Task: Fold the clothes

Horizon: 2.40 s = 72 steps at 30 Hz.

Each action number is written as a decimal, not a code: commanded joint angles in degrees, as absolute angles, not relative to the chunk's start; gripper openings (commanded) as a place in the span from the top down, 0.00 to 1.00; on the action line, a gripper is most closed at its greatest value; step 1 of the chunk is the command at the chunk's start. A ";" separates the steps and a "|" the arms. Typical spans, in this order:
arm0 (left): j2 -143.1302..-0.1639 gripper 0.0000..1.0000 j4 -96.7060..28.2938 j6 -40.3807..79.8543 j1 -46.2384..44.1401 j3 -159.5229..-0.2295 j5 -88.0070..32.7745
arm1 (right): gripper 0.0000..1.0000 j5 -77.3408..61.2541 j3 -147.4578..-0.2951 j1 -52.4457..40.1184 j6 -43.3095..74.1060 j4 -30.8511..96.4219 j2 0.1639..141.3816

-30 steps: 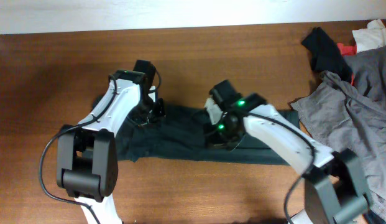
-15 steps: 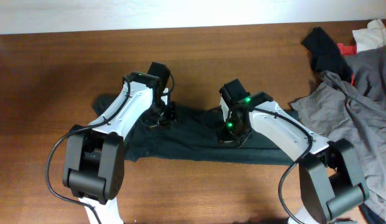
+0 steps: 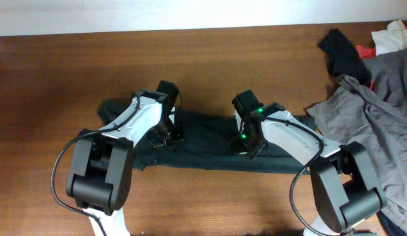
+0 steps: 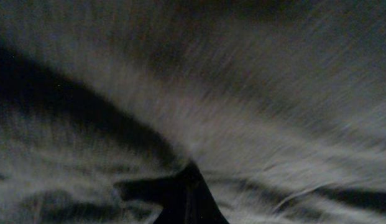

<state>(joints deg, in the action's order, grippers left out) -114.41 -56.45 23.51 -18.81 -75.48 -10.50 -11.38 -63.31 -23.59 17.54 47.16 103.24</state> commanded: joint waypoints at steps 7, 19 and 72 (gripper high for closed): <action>-112.81 1.00 -57.71 22.63 -18.76 -74.94 -10.09 | 0.96 -9.78 -59.16 -23.16 16.99 48.58 103.57; -112.81 1.00 -57.82 22.61 -18.70 -74.94 -10.07 | 0.96 -9.41 -60.01 -22.61 16.95 52.36 101.62; -89.47 0.77 -57.23 21.52 6.92 -62.94 -8.25 | 0.01 -2.96 -69.67 0.08 9.87 59.94 99.37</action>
<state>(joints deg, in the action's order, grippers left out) -88.75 -60.25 23.18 6.83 -66.94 -4.62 -3.03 -69.21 0.03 10.07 59.96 100.05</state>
